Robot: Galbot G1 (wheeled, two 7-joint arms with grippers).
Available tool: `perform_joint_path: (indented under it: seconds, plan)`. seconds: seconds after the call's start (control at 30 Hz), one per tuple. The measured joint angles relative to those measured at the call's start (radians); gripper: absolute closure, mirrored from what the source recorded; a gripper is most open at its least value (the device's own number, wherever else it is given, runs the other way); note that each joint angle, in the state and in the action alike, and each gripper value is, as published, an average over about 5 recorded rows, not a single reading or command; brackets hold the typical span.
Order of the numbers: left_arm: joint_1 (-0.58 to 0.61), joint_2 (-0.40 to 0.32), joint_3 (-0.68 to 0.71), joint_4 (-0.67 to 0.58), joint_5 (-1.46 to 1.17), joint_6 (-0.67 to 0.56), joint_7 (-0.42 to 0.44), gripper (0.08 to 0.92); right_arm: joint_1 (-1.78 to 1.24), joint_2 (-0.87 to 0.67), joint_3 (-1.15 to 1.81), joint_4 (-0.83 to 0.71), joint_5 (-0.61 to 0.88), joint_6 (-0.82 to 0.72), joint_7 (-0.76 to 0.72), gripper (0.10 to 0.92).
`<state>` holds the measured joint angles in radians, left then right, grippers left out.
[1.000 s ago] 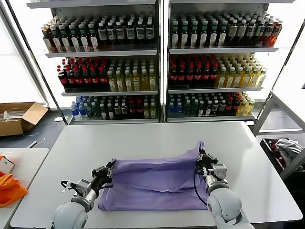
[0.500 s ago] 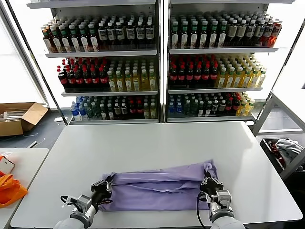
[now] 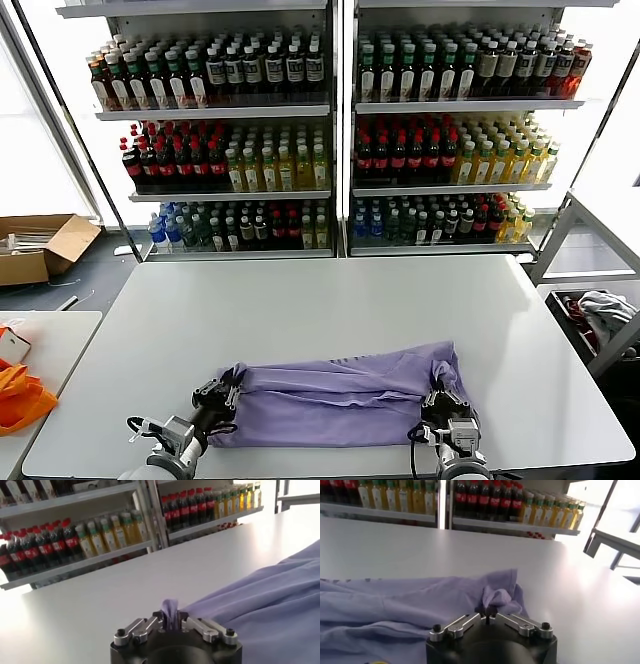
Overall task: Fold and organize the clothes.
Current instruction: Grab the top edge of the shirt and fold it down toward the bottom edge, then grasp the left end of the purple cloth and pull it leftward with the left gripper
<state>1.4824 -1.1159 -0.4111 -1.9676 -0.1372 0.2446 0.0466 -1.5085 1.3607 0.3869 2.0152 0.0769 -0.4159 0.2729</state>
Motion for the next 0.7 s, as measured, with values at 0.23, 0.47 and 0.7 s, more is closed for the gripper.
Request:
perform_joint_path:
  seconds: [0.23,0.47,0.7]
  plan:
    - [0.022,-0.025,-0.031,-0.057,0.003,0.018,-0.017,0.372,-0.015,-0.007,0.021,0.047,0.005,0.036,0.005,0.625]
    - [0.034,-0.084,-0.065,-0.094,-0.028,0.053,-0.051,0.198,-0.029,-0.033,0.044,0.131,0.025,0.072,0.022,0.417]
    - [0.032,-0.157,-0.086,-0.077,-0.085,0.069,-0.08,0.177,-0.022,-0.044,0.039,0.172,0.035,0.087,0.034,0.234]
